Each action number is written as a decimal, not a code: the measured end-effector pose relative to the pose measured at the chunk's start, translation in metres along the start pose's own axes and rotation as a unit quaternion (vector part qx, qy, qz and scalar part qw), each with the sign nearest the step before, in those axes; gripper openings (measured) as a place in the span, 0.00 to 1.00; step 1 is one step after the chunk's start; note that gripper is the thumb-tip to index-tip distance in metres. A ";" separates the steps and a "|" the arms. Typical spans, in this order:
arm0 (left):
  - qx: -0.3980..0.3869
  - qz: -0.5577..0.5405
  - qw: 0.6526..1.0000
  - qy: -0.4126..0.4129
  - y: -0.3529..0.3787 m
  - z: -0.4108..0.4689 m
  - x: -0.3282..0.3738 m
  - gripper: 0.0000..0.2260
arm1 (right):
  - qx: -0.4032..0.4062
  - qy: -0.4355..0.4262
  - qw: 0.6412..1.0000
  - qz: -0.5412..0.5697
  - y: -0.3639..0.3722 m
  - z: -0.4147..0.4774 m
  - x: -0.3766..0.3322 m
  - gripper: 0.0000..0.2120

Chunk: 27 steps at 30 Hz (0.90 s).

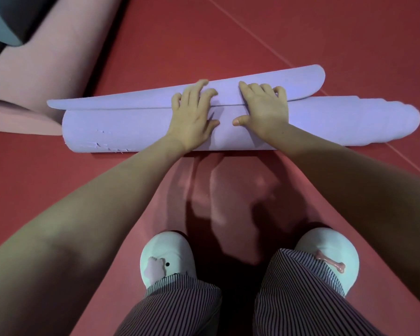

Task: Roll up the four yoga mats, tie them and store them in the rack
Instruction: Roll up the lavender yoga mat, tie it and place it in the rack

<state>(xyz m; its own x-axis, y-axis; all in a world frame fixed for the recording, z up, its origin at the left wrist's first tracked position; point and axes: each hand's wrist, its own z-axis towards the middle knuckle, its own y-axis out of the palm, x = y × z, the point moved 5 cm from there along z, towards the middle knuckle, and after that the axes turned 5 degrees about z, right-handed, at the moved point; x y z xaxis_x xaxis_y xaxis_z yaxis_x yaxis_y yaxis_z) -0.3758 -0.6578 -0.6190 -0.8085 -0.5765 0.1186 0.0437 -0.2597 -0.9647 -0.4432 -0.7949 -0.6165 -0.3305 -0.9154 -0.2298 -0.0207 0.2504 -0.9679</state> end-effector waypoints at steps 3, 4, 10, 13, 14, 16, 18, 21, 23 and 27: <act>-0.137 0.008 0.987 -0.080 -0.008 0.020 -0.010 0.49 | 0.016 -0.008 1.000 -0.014 -0.001 0.000 0.000 0.38; -0.190 0.012 0.978 -0.086 -0.009 0.029 -0.012 0.53 | 0.013 -0.011 1.000 -0.016 -0.001 0.001 0.000 0.39; -0.348 0.020 0.936 -0.055 0.003 0.054 -0.007 0.57 | -0.027 0.008 1.000 -0.007 -0.001 0.004 0.002 0.46; -0.317 0.033 0.947 -0.052 0.002 0.052 -0.011 0.44 | -0.013 0.012 1.000 -0.017 -0.001 0.000 0.001 0.46; -0.302 0.013 0.951 -0.059 0.002 0.050 -0.014 0.41 | -0.007 0.014 1.000 -0.020 -0.002 -0.001 0.001 0.46; -0.279 -0.037 0.957 -0.067 0.004 0.045 -0.017 0.38 | -0.008 0.008 0.999 -0.037 -0.003 -0.003 -0.002 0.46; -0.287 -0.065 0.954 -0.066 0.007 0.040 -0.017 0.36 | -0.029 0.008 0.997 -0.071 -0.001 -0.002 -0.002 0.46; -0.339 -0.025 0.939 -0.046 0.008 0.030 -0.013 0.46 | -0.063 0.014 0.995 -0.080 0.005 -0.004 -0.001 0.43; -0.347 0.022 0.937 -0.015 0.009 0.023 -0.010 0.57 | -0.076 0.016 0.994 -0.073 0.008 -0.006 -0.001 0.40; -0.305 0.065 0.950 -0.005 0.010 0.019 -0.009 0.54 | 0.026 -0.007 0.979 -0.201 0.011 -0.014 -0.003 0.37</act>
<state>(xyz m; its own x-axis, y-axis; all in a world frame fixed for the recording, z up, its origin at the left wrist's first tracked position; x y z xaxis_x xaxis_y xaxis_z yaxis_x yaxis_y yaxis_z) -0.3566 -0.6697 -0.6257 -0.8139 -0.5809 -0.0115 -0.2079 0.3097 -0.9278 -0.4557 -0.7853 -0.6246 -0.2931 -0.9409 0.1699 -0.0977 -0.1473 -0.9843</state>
